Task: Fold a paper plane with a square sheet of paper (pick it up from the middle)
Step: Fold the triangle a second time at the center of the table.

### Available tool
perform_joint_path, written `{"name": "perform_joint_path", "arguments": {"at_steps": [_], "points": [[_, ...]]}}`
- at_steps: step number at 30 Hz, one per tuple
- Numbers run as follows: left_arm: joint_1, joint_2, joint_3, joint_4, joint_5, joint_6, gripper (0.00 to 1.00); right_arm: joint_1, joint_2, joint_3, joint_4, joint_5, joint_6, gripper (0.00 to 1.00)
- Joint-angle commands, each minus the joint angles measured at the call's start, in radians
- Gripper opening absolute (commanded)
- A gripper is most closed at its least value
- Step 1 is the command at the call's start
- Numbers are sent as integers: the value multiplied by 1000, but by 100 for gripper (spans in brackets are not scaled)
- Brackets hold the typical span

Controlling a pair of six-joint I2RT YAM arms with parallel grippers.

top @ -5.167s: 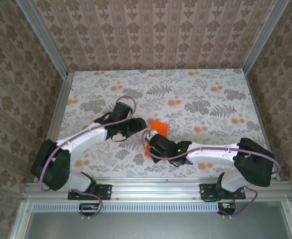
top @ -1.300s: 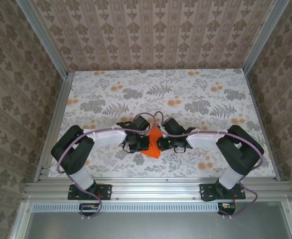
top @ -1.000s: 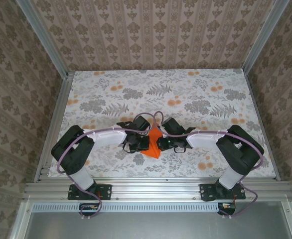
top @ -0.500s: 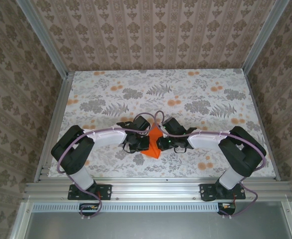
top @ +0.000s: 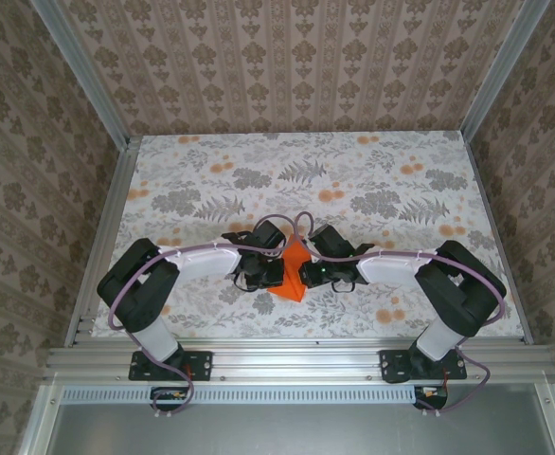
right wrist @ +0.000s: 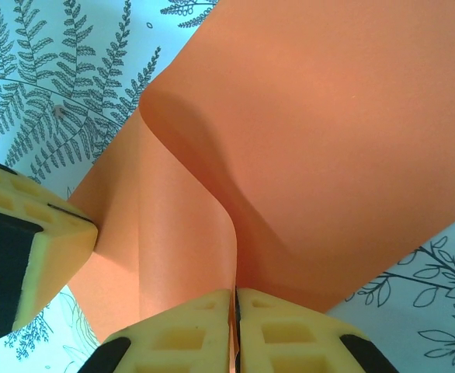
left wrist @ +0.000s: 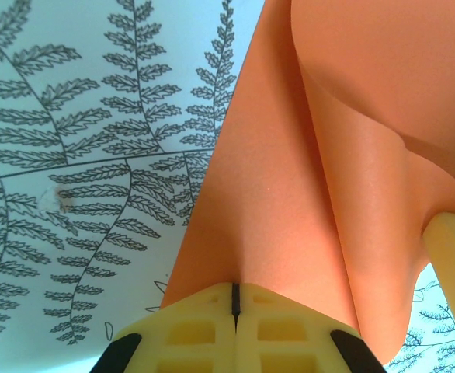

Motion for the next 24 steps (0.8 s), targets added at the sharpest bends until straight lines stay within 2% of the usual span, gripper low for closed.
{"name": "perform_joint_path", "arguments": {"at_steps": [1,24], "points": [[-9,20,16,-46,-13,26,1,-4,10,25,-29,31,-11,11],[-10,21,18,-46,-15,26,1,-3,35,37,-54,38,-14,12]]}}
